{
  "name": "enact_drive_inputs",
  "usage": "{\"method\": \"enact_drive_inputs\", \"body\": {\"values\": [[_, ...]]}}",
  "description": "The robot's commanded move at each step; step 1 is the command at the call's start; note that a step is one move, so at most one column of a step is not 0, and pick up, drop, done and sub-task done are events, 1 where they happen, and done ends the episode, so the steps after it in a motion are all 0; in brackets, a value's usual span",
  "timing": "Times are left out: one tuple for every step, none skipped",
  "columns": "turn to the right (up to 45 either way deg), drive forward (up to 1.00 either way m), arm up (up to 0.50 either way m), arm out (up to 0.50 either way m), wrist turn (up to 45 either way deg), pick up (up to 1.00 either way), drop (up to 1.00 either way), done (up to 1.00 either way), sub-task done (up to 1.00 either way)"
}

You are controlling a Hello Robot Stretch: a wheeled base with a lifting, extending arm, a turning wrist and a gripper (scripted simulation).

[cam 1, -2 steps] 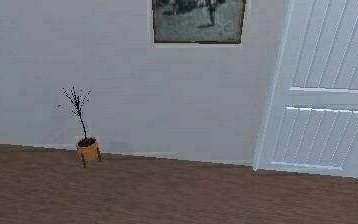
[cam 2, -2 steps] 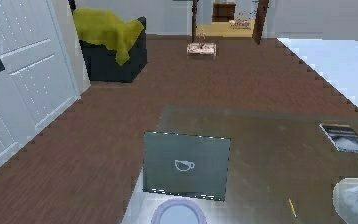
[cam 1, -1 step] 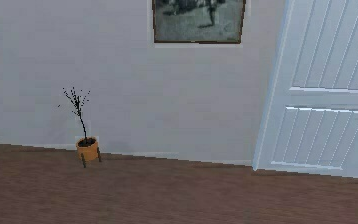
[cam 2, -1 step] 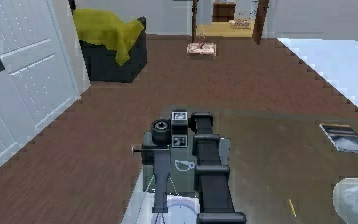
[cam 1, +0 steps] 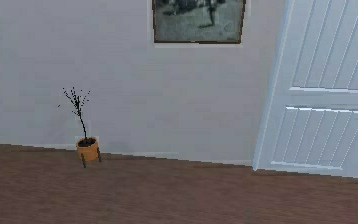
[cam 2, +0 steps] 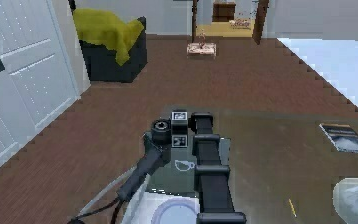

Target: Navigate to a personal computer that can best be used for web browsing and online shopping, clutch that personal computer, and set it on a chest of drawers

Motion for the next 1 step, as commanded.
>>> {"method": "enact_drive_inputs", "body": {"values": [[0.0,0.00,0.00,0.00,45.0,0.00,0.00,0.00,0.00]]}}
